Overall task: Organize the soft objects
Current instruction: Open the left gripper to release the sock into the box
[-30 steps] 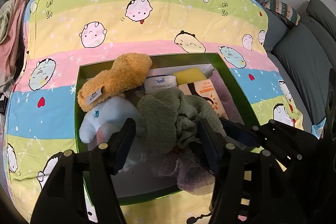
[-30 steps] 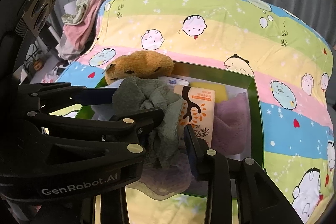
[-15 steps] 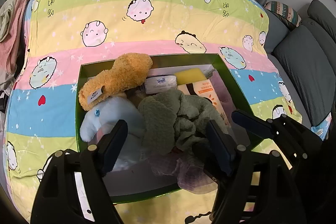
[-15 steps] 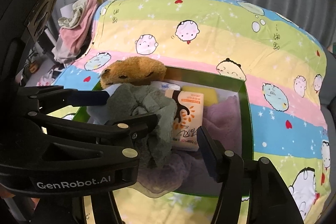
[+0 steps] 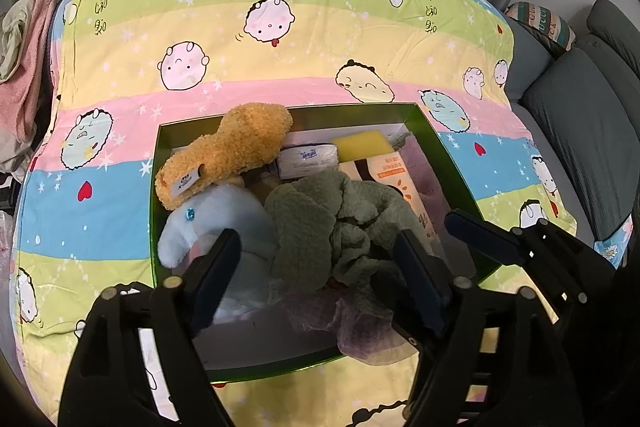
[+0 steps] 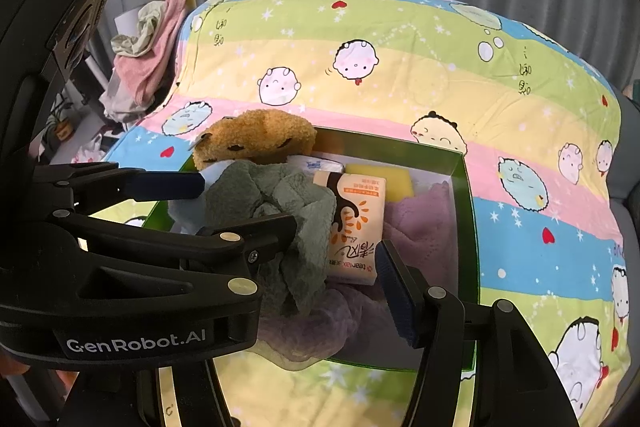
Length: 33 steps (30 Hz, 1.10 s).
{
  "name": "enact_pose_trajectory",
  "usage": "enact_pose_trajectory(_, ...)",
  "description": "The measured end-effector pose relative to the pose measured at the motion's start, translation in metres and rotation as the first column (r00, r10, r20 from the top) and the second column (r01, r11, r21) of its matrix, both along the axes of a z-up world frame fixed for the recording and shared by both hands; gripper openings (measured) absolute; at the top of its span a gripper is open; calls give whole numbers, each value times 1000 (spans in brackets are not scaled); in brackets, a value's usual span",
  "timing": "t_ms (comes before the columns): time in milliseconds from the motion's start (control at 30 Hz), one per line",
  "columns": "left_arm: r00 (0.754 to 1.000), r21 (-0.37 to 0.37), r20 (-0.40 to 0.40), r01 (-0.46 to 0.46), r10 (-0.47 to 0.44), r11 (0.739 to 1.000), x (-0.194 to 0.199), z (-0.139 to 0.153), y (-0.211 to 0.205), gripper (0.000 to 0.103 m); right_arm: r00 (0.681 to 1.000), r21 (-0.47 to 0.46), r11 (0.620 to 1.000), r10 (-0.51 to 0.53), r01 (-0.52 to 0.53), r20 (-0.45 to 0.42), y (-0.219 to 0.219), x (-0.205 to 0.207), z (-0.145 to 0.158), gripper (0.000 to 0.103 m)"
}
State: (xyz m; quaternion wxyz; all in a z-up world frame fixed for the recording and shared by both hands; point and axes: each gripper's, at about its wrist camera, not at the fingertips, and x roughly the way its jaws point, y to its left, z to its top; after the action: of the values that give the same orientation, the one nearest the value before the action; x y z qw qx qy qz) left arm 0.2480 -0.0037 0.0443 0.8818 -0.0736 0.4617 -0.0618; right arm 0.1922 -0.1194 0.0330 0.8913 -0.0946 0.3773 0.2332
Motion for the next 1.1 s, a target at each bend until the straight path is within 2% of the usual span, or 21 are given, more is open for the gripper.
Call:
enact_pose_trajectory(67, 1000, 1, 7, 1, -1, 1000, -1, 1, 0, 89, 1000, -2, 1000, -2, 2, 4, 0, 0, 1, 61)
enact_pose_trajectory(500, 1000, 22, 12, -13, 12, 1000, -5, 5, -2, 90, 1000, -3, 1000, -12, 12, 6, -4, -6, 5, 62)
enact_pose_trajectory(600, 1000, 24, 9, -16, 16, 1000, -5, 5, -1, 90, 1000, -9, 1000, -13, 13, 8, -4, -6, 5, 65)
enact_pose_trajectory(667, 1000, 29, 8, -17, 17, 999, -5, 5, -1, 90, 1000, -10, 1000, -19, 20, 15, -5, -7, 5, 71)
enact_pose_trajectory(833, 1000, 38, 8, -23, 23, 999, -6, 5, -1, 91, 1000, -11, 1000, -25, 25, 20, -7, -7, 6, 73)
enact_pose_trajectory(867, 1000, 40, 9, -25, 24, 999, -6, 5, -1, 91, 999, -14, 1000, -25, 26, 20, -7, -7, 6, 73)
enact_pose_trajectory(933, 1000, 46, 9, -26, 25, 999, -6, 5, -2, 102, 1000, -15, 1000, -25, 26, 19, -9, -5, 6, 73)
enact_pose_trajectory(1100, 1000, 64, 22, -22, 20, 998, -8, 7, -4, 102, 999, -13, 1000, -28, 28, 19, -10, -6, 6, 73)
